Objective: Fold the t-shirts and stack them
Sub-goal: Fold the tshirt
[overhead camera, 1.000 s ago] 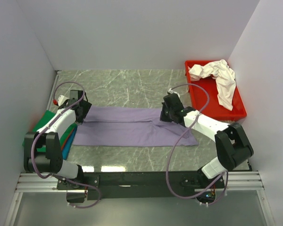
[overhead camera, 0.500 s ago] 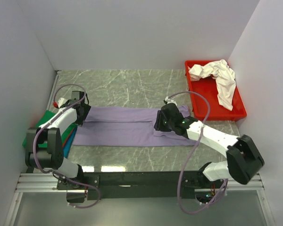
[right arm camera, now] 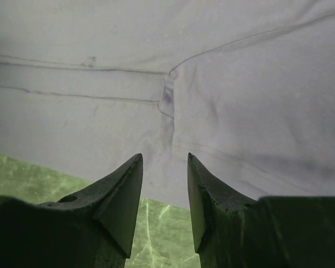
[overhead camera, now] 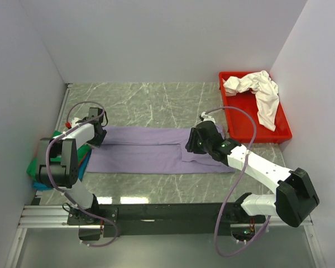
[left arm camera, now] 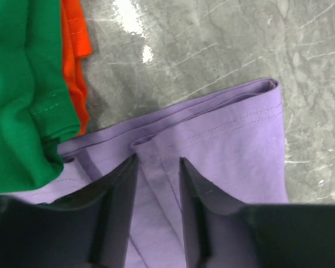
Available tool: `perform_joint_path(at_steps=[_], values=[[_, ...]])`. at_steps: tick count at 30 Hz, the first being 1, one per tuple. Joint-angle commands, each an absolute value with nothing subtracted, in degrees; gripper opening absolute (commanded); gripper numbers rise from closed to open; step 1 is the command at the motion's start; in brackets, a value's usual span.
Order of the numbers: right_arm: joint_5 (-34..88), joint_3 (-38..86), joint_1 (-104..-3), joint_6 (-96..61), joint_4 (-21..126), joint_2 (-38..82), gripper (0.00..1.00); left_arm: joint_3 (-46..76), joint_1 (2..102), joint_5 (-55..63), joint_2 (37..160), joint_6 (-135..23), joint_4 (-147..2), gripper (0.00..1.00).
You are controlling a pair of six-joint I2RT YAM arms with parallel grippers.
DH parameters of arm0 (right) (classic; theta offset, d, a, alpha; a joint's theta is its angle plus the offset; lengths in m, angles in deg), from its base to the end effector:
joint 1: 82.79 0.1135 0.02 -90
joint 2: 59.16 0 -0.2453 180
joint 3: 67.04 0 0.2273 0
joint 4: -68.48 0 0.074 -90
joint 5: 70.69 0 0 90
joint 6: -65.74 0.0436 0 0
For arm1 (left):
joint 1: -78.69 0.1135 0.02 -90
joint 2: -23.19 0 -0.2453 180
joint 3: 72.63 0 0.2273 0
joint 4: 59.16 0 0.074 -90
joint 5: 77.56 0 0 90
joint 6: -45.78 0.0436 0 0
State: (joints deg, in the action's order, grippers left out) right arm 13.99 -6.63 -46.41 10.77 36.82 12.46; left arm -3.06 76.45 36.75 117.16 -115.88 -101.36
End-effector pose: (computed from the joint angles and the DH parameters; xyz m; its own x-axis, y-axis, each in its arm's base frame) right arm 0.2050 0.1460 0.2222 -0.7561 0.1528 -0.6363 -0.1244 0.9211 0.3690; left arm 0.2896 0.0066 0.1599 -0.1673 -0.8592 -0.4836 -0.9107 0.3226 -0.2581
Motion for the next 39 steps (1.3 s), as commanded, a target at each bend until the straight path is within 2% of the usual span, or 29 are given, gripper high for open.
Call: perform_joint_path(at_steps=[1,6,8,10,17,22,28,39], values=[[13.2,-6.1,-48.0,10.0,37.6,12.8,0.45,-0.6,76.2,38.3,117.6,-116.5,-100.0,0.40],[14.8,-5.8,-50.1,9.4,38.8,15.1,0.45,0.1,76.2,38.5,118.0,-116.1,-100.0,0.23],[15.3,-4.5,-50.1,9.0,39.3,16.4,0.45,-0.1,76.2,38.6,117.9,-115.9,-100.0,0.14],[15.5,-3.1,-50.1,8.4,39.6,19.1,0.45,-0.2,76.2,38.6,117.7,-116.1,-100.2,0.01],[14.3,-0.6,-49.6,8.2,38.7,23.9,0.46,0.1,76.2,39.1,116.2,-115.3,-100.7,0.01],[9.9,-5.3,-47.7,8.7,38.0,21.0,0.46,0.3,76.2,39.0,115.0,-114.8,-100.7,0.01],[11.3,-9.0,-45.7,7.9,41.0,20.9,0.49,0.4,76.2,38.4,114.6,-114.8,-100.3,0.01],[5.2,-3.3,-38.9,9.4,39.6,28.9,0.44,0.8,76.2,38.5,114.5,-114.5,-100.5,0.01]])
